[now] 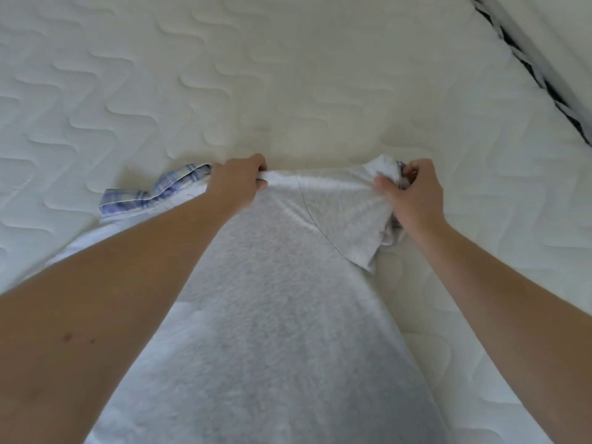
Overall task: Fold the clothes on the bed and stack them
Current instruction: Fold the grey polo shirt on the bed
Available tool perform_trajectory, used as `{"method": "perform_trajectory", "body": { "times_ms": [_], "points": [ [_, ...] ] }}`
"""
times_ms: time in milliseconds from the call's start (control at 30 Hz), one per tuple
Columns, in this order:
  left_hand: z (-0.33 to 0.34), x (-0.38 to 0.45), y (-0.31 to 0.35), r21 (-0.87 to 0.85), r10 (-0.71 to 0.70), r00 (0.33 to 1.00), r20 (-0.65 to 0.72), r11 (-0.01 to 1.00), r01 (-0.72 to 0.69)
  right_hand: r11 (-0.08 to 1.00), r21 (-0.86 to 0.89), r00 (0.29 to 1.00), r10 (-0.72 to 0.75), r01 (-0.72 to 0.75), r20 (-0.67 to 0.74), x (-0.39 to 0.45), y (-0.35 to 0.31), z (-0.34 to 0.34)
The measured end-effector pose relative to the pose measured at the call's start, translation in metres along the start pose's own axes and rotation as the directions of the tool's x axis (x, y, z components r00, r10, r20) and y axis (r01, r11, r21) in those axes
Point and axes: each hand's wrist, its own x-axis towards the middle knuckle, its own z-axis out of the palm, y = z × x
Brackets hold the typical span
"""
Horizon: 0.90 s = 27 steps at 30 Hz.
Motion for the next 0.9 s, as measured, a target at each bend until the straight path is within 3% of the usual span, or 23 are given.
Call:
{"method": "perform_trajectory", "body": {
  "times_ms": [67, 200, 367, 467, 533, 667, 767, 900],
  "points": [
    [0.001, 0.002, 0.006, 0.090, -0.008, 1.000, 0.029, 0.996, 0.005, 0.994, 0.057, 0.996, 0.088, -0.088, 0.007, 0.002, 0.008, -0.004],
    [-0.005, 0.008, 0.039, 0.019, 0.083, 0.988, 0.134, 0.996, -0.086, 0.955, -0.157, 0.949, 0.277, -0.253, 0.150, 0.002, 0.024, -0.019],
    [0.004, 0.017, 0.093, -0.084, 0.182, 0.965, 0.186, 0.982, -0.169, 0.972, -0.104, 0.815, 0.232, -0.208, 0.530, -0.023, 0.030, -0.034],
    [0.012, 0.024, 0.120, -0.116, 0.226, 0.955, 0.190, 0.971, -0.207, 0.984, -0.095, 0.787, 0.179, -0.153, 0.590, -0.031, 0.034, -0.035],
    [0.016, 0.029, 0.136, -0.139, 0.215, 0.955, 0.206, 0.972, -0.189, 0.986, -0.056, 0.794, 0.158, -0.155, 0.587, -0.034, 0.035, -0.036],
    [0.021, 0.041, 0.161, -0.114, 0.170, 0.968, 0.186, 0.982, -0.151, 0.972, 0.132, 0.892, 0.119, -0.195, 0.436, -0.039, 0.037, -0.043],
    [0.026, 0.047, 0.171, -0.227, 0.134, 0.983, 0.126, 0.968, -0.103, 0.963, 0.187, 0.917, 0.113, -0.196, 0.383, -0.038, 0.043, -0.053],
    [0.028, 0.052, 0.175, -0.349, 0.117, 0.984, 0.132, 0.935, -0.065, 0.972, 0.206, 0.976, 0.069, -0.113, 0.208, -0.041, 0.063, -0.061]
  ]
}}
